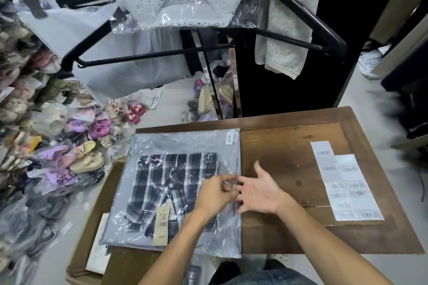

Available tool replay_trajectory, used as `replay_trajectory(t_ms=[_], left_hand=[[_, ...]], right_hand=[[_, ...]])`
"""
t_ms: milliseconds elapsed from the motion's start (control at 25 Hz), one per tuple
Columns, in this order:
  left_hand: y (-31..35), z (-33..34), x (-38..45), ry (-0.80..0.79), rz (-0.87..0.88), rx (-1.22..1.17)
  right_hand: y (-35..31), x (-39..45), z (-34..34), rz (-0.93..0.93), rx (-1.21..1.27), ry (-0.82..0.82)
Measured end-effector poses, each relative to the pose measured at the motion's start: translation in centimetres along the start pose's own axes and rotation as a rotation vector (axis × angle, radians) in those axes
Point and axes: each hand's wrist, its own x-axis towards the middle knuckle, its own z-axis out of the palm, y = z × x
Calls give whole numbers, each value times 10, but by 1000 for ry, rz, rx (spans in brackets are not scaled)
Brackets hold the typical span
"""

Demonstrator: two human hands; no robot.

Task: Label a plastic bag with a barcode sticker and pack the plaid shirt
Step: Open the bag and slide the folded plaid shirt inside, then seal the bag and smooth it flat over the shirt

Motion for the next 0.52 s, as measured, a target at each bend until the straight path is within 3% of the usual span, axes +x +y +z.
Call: replay_trajectory(t_ms=[160, 360, 520], left_hand=[[-5, 0, 0, 3, -3, -39], [-6, -2, -2, -9, 2, -53], [-9, 0, 5, -60, 17, 28]], right_hand=[[25, 11, -2, 96, -26, -72], [29, 24, 18, 67, -61, 120], [0, 15, 9, -64, 31, 128]])
